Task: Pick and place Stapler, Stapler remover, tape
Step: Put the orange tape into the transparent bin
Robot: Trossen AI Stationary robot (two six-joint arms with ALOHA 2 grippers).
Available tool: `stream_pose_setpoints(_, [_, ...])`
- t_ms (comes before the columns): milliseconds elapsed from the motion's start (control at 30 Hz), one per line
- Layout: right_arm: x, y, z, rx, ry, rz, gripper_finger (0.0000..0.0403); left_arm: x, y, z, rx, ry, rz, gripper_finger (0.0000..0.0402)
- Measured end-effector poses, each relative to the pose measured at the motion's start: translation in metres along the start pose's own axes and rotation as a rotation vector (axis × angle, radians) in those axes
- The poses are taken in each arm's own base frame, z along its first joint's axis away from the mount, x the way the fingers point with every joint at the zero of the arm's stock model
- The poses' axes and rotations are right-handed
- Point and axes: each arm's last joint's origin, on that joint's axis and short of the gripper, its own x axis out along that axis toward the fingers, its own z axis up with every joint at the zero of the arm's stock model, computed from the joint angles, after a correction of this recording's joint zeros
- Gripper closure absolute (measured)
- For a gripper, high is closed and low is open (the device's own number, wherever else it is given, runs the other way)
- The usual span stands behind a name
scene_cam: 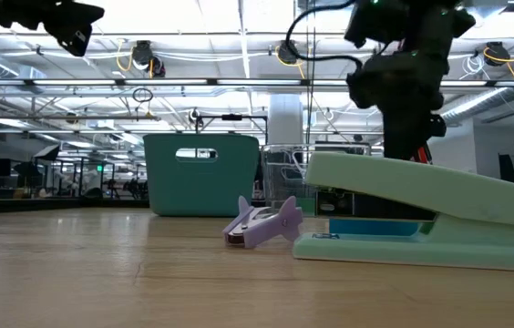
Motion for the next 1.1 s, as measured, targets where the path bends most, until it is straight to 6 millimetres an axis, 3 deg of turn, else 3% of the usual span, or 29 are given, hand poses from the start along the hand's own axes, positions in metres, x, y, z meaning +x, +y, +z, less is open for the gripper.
stream_pose_setpoints(200, [0.002,-0.009,0.009,0.109,-0.015,-0.016,0.0249,-0.012,-0.001,-0.018,-0.001,-0.052,-0.001,0.0245])
stream_pose_setpoints(467, [0.004,-0.009,0.008,0.171,-0.038,-0.058,0.0251,-0.030,-0.001,-0.035,0.001,-0.105,0.047,0.0245])
stream_pose_setpoints(600, [0.010,-0.011,0.005,0.212,-0.016,-0.070,0.0248,-0.027,0.000,-0.041,-0.008,-0.077,0.052,0.0245])
stream_pose_setpoints(767, [0.029,-0.017,-0.003,0.279,-0.020,-0.060,0.0249,-0.026,0.000,-0.042,-0.025,-0.062,0.054,0.0245])
stream_pose_setpoints(1100, [0.041,-0.022,-0.007,0.342,-0.026,0.018,0.0252,-0.026,0.000,-0.040,-0.019,-0.075,0.054,0.0245])
